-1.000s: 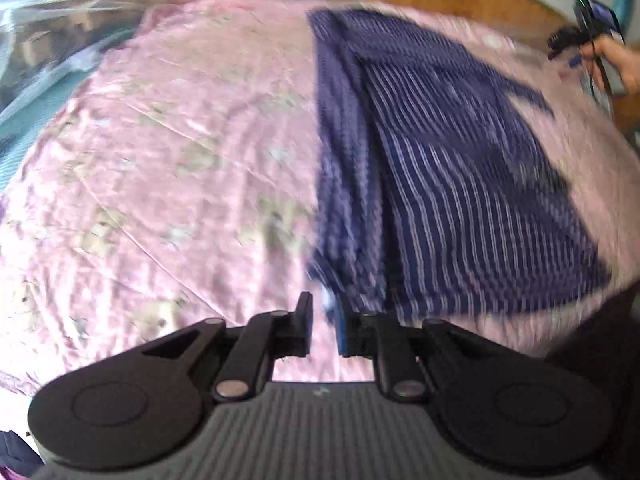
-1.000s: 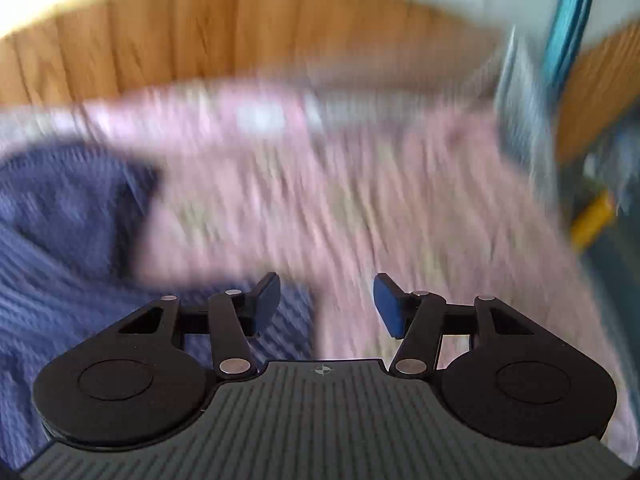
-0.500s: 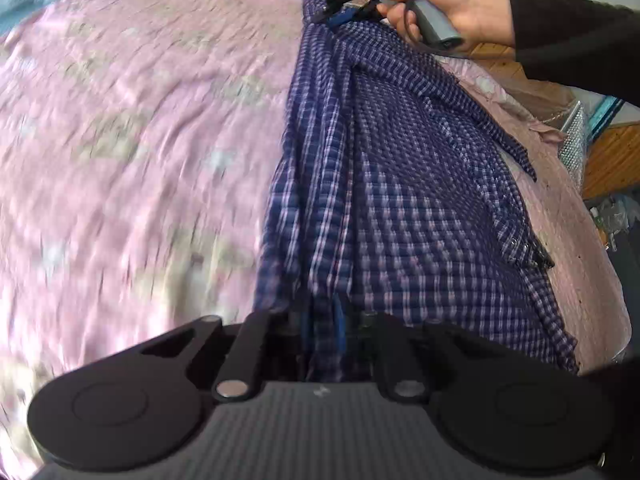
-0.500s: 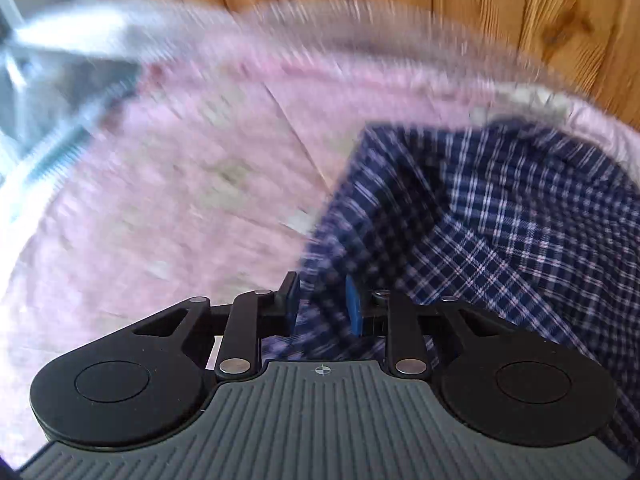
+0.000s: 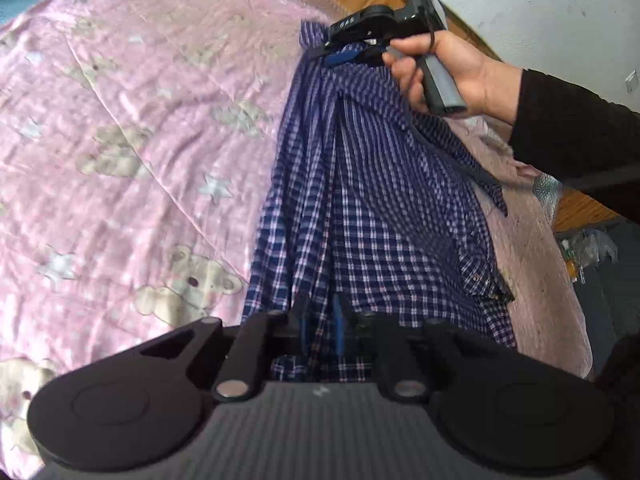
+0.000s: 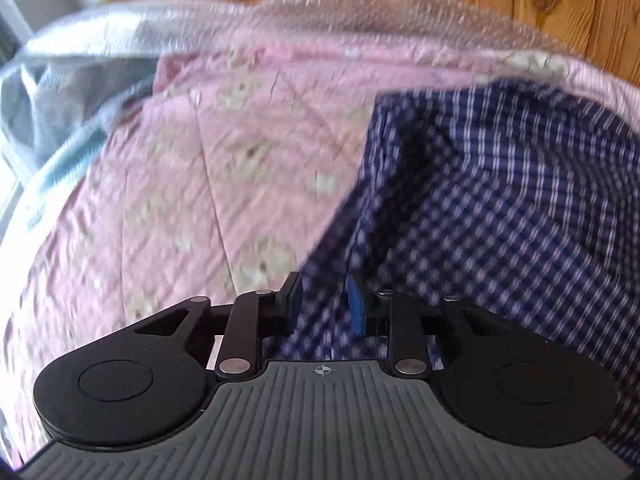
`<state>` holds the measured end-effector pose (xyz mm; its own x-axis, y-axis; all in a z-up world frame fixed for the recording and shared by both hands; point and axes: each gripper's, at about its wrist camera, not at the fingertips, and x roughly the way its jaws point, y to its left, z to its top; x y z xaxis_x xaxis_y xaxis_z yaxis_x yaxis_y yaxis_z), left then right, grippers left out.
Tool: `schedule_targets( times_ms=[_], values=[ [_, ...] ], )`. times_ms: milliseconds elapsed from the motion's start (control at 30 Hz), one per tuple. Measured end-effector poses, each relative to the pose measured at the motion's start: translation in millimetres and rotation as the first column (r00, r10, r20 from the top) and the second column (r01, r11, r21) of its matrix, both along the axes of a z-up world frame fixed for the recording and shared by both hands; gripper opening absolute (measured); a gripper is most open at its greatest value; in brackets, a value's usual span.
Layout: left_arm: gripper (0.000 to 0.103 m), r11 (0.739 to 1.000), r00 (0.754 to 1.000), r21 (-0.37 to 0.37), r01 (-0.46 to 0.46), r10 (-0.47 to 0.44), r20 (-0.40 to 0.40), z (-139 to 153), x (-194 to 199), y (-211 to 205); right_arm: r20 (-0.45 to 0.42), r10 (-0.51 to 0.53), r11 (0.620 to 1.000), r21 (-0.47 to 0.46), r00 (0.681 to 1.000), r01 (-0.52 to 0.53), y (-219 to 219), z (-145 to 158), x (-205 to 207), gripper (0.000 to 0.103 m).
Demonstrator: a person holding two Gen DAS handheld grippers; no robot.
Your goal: Fold clothes
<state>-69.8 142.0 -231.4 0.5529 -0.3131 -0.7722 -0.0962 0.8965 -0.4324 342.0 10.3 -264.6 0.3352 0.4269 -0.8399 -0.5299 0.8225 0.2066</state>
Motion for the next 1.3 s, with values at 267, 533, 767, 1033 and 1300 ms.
schedule_targets(
  times_ms=[267,533,767,1033,1300],
  values=[
    [0.023,0.992,0.999,0.121,0.019,-0.013,-0.052,10.6,6.3,-19.4,0.029,-0.257,0.951,0.184,0.966,0.248,-122.7,46.0,-57.3,0.056],
    [0.027,0.978,0.995,0.192,0.08,-0.067,-0.072,30.8,25.5,-29.2,-0.04,-0.692,0.694,0.237,0.72,0.68,-373.3,34.7,-97.3,0.073],
    [0.031,0.956,0.982,0.225,0.188,-0.19,-0.013,54.0,74.0,-69.9,-0.177,-0.752,0.57,0.308,0.635,0.762,-492.0,-8.6,-89.6,0.074],
    [0.032,0.939,0.963,0.252,0.232,-0.258,0.076,84.8,123.7,-110.5,-0.007,-0.632,0.726,0.343,0.775,0.596,-453.4,19.2,-90.7,0.007],
    [0.04,0.977,0.987,0.156,0.144,-0.152,0.045,76.6,147.0,-96.9,0.568,0.164,0.967,-0.253,0.807,-0.019,-344.9,119.4,-221.6,0.006]
  ],
)
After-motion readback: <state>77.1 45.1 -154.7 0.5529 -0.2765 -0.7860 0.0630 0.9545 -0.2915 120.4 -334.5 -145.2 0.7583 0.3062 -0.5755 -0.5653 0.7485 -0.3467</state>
